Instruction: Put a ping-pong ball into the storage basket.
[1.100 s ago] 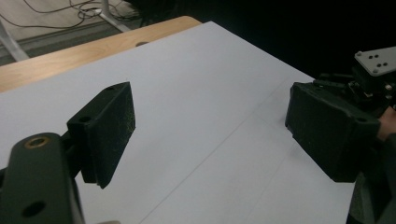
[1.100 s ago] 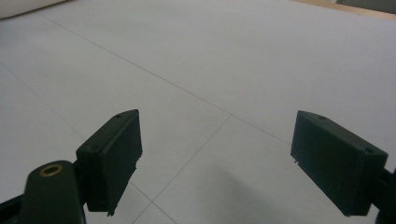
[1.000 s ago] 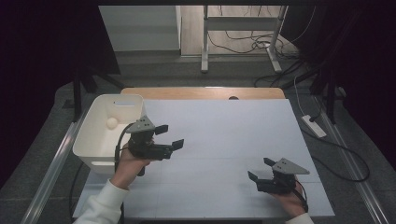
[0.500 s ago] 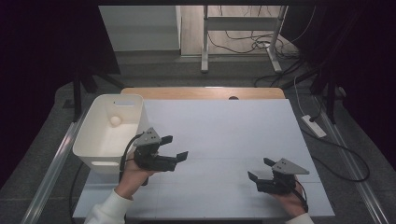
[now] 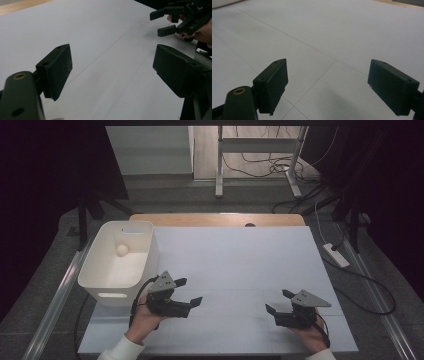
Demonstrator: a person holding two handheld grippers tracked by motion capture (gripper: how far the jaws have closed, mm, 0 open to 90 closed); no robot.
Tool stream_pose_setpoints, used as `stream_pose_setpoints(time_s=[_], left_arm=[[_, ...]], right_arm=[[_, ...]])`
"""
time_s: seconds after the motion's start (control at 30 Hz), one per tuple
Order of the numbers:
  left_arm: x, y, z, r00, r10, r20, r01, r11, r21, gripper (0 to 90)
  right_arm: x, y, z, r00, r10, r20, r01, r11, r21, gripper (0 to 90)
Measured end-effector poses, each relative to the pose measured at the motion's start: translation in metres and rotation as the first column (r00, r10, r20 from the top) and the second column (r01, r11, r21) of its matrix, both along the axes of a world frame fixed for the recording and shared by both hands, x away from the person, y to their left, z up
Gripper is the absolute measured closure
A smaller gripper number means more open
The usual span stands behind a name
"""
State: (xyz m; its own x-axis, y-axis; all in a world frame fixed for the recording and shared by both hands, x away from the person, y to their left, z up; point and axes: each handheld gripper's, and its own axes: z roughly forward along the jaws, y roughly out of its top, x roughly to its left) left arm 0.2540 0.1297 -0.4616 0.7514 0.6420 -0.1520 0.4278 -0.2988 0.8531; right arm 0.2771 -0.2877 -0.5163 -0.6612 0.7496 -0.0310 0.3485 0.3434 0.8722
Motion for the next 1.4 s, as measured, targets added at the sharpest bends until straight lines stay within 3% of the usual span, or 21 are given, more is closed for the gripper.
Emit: stream_pose_setpoints(time_s=[0.17,0.37,0.7,0.8,1.0,1.4], left_arm=[[-0.006,0.002,-0.013,0.9999,0.003,0.016,-0.003,0.9992,0.041,16.4],[-0.011,0.007,-0.025,0.9996,0.024,0.015,-0.025,0.9981,0.057,16.3],[-0.016,0.021,-0.036,0.9981,0.061,0.010,-0.061,0.9968,0.051,16.2],[-0.018,0.024,-0.038,0.9977,0.067,0.013,-0.068,0.9955,0.065,16.1],[-0.023,0.033,-0.041,0.9963,0.086,0.005,-0.086,0.9951,0.050,16.2],[-0.021,0.035,-0.046,0.9956,0.094,-0.005,-0.094,0.9942,0.053,16.2]], right_arm=[[0.000,0.001,0.000,1.0000,0.002,-0.001,-0.002,1.0000,0.000,16.6],[-0.001,0.000,0.000,1.0000,-0.002,-0.005,0.002,1.0000,-0.003,16.7],[-0.001,-0.001,-0.002,1.0000,-0.006,-0.008,0.006,1.0000,-0.006,16.6],[-0.001,-0.001,-0.002,1.0000,-0.004,-0.007,0.004,1.0000,-0.004,16.7],[-0.001,-0.001,-0.002,0.9999,0.000,-0.010,0.000,1.0000,-0.002,16.6],[-0.002,-0.002,-0.002,1.0000,0.005,-0.006,-0.005,1.0000,-0.002,16.6]])
